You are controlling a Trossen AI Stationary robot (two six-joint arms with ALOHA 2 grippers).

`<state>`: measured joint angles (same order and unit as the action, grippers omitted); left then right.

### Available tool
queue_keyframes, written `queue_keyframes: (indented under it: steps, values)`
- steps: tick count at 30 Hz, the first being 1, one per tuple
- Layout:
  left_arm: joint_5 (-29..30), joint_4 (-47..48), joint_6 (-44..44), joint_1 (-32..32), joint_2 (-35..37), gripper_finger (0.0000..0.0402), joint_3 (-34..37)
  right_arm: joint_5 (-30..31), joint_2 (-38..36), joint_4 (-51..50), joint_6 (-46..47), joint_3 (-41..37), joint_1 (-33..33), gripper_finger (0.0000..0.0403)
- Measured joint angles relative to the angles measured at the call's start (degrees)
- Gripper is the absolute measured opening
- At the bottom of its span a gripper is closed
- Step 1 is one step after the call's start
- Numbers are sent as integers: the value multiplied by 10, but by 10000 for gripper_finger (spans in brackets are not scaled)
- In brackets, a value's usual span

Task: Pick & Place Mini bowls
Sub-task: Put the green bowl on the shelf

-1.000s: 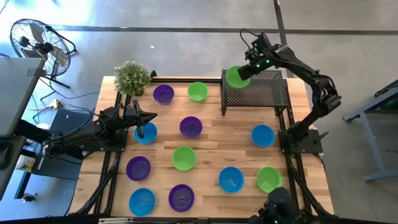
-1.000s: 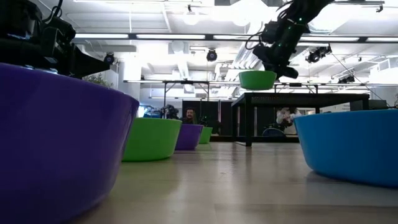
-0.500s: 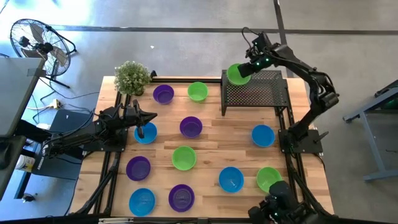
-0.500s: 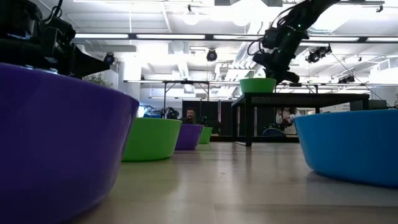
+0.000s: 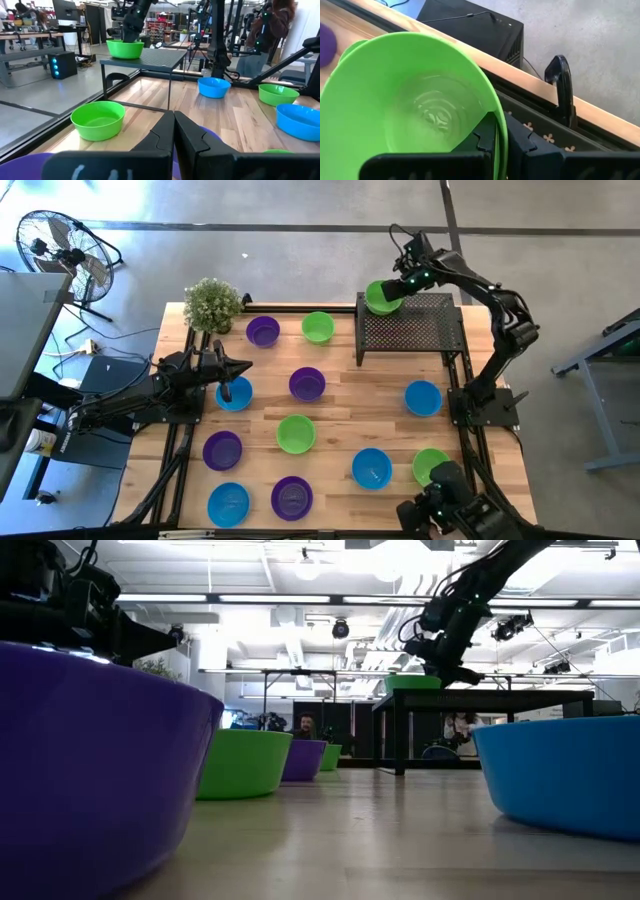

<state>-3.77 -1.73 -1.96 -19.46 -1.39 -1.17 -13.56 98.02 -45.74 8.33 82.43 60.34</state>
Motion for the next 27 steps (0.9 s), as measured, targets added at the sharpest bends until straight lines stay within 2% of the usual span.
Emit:
queue_keyframes:
  steps: [17, 22, 27]
  values:
    - [-2, 1, 2, 0, 0, 1, 0, 4, 0, 1, 4, 0, -30, 12]
    - [-2, 1, 2, 0, 0, 1, 0, 39, 0, 1, -3, 0, -39, 13]
    - [-2, 1, 2, 0, 0, 1, 0, 47, 0, 0, -8, 0, -37, 39]
